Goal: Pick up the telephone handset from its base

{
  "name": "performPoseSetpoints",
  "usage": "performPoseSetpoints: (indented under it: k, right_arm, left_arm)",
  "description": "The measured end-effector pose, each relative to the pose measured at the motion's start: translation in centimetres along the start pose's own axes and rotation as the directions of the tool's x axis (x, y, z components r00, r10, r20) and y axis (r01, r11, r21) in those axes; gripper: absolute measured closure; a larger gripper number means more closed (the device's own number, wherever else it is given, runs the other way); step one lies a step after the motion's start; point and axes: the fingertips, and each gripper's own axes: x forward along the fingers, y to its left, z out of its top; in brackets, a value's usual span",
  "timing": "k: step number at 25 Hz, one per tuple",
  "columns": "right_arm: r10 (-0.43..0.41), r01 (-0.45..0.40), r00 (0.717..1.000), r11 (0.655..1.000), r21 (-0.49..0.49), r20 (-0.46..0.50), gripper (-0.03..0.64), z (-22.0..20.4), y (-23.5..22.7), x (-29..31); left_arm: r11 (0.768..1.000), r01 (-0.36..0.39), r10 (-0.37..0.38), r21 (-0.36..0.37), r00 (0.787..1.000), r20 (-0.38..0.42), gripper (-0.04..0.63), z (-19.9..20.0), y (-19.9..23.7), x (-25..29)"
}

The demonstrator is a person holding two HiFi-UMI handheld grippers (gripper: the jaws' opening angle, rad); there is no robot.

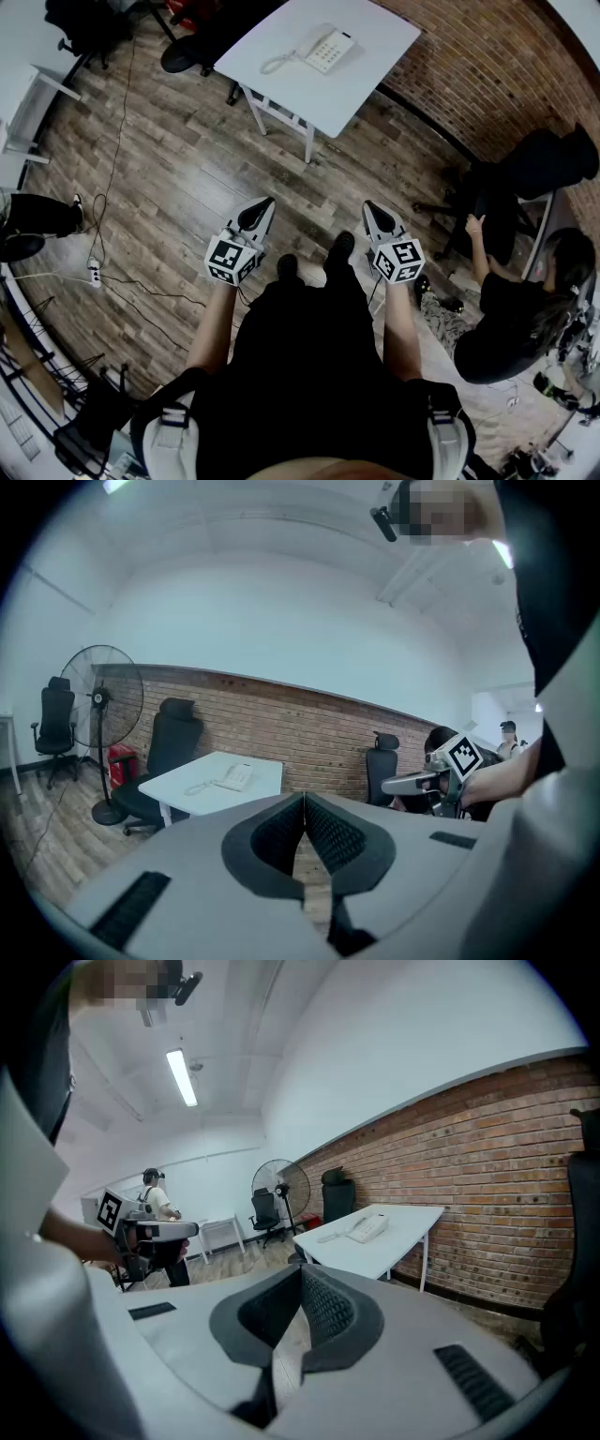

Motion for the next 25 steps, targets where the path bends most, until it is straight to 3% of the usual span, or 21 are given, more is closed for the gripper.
performPoseSetpoints:
  k: [6, 12, 25]
  right_arm:
    - [-0.005, 0.004, 0.999, 1.000, -0.014, -0.034, 0.620, -2.8, 3.2, -0.8]
    - [-0.026, 0.025, 1.000, 0.999, -0.037, -0.006, 0.620, -2.1, 3.8, -1.4]
    - [-0.066, 0.066, 0.998, 0.997, 0.029, -0.009, 0.620, -4.2, 5.9, -1.9]
  left_arm:
    - [1.000, -0.015, 0.015, -0.004, 0.999, 0.045, 0.574, 0.3, 1.2, -3.2]
    - [1.000, 0.007, -0.009, 0.024, 0.997, 0.073, 0.574, 1.3, 0.8, -4.3]
    - [0.999, 0.042, -0.042, 0.016, 0.998, 0.041, 0.574, -0.4, 1.1, -6.7]
